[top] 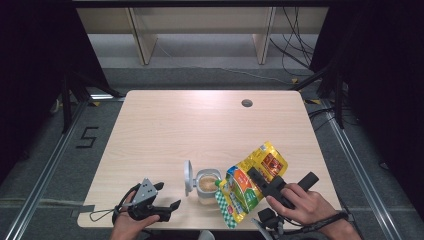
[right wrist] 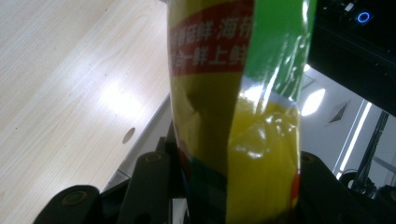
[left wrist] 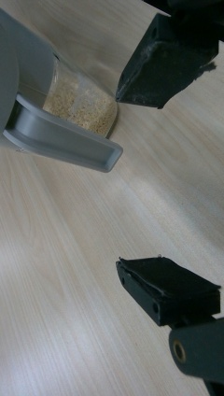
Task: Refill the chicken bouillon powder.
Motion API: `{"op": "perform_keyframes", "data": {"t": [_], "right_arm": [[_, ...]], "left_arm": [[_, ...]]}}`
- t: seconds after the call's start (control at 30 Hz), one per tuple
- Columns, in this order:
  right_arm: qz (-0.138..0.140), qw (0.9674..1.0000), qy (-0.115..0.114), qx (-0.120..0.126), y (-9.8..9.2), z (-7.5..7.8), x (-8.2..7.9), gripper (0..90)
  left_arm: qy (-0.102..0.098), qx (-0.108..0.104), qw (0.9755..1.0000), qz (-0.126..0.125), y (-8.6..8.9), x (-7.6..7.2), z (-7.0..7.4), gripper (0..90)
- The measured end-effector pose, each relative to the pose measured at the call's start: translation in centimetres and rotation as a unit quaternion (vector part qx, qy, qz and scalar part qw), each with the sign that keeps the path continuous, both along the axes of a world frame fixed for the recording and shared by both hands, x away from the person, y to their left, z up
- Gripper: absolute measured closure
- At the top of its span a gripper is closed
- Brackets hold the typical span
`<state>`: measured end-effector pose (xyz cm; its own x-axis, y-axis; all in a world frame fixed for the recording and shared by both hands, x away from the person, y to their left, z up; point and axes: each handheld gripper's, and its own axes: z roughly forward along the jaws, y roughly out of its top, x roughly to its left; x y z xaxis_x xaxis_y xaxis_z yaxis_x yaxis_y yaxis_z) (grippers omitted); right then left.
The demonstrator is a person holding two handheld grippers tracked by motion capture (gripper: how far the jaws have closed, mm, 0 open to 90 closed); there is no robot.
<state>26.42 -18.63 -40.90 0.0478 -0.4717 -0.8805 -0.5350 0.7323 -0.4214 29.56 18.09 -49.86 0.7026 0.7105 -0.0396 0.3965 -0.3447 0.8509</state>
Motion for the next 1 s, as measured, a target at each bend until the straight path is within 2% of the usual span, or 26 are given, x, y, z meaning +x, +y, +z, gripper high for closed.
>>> {"op": "perform_keyframes", "data": {"t": [0.07, 0.1, 0.17, 0.23, 0.27, 0.33, 0.37, 0.4, 0.43, 0.63, 0.77, 0.9, 1.0], "right_arm": [[0.004, 1.0, -0.001, 0.001, 0.1, -0.03, 0.06, 66.0], [0.006, 1.0, -0.004, 0.003, 0.09, -0.04, 0.04, 66.0], [0.002, 1.0, -0.004, 0.004, 0.12, -0.05, 0.04, 66.0], [0.002, 1.0, 0.0, 0.004, 0.21, -0.05, 0.11, 66.1], [0.002, 1.0, 0.001, 0.005, 0.22, -0.06, 0.12, 66.1], [0.004, 1.0, -0.002, 0.009, 0.23, -0.08, 0.08, 66.1], [0.004, 0.9999, -0.002, 0.01, 0.24, -0.07, 0.08, 66.1], [0.004, 0.9999, -0.002, 0.011, 0.25, -0.06, 0.09, 66.2], [0.004, 0.9999, -0.002, 0.014, 0.24, -0.04, 0.1, 66.1], [0.005, 0.9997, 0.002, 0.025, 0.11, -0.17, 0.17, 66.2], [0.002, 0.9997, 0.009, 0.021, 0.02, -0.34, 0.24, 66.2], [0.001, 0.9994, 0.005, 0.034, -0.27, -0.3, 0.26, 66.3], [-0.007, 0.9982, 0.019, 0.056, -0.42, -0.56, 0.25, 66.3]], "left_arm": [[0.009, -0.009, 0.9999, 0.006, -0.1, -0.12, -0.04, 15.7], [-0.006, 0.008, 0.9999, -0.005, 0.15, 0.13, 0.05, 15.7], [-0.005, 0.004, 1.0, -0.002, 0.1, 0.08, 0.04, 15.7], [-0.007, 0.009, 0.9999, -0.004, 0.18, 0.14, 0.06, 15.7], [-0.001, -0.003, 1.0, 0.0, 0.03, 0.03, 0.0, 15.7], [0.008, -0.006, 0.9999, 0.007, -0.05, -0.1, -0.04, 15.7], [0.006, -0.014, 0.9999, 0.007, -0.16, -0.13, -0.06, 15.7], [0.001, -0.009, 1.0, 0.002, -0.08, -0.03, -0.02, 15.7], [-0.005, 0.008, 1.0, -0.003, 0.15, 0.11, 0.06, 15.7], [-0.006, 0.005, 1.0, -0.002, 0.14, 0.12, 0.05, 15.7], [-0.007, 0.01, 0.9999, -0.004, 0.18, 0.14, 0.08, 15.7], [-0.008, 0.011, 0.9999, -0.005, 0.19, 0.16, 0.07, 15.7], [-0.003, 0.004, 1.0, -0.002, 0.09, 0.06, 0.03, 15.7]]}}
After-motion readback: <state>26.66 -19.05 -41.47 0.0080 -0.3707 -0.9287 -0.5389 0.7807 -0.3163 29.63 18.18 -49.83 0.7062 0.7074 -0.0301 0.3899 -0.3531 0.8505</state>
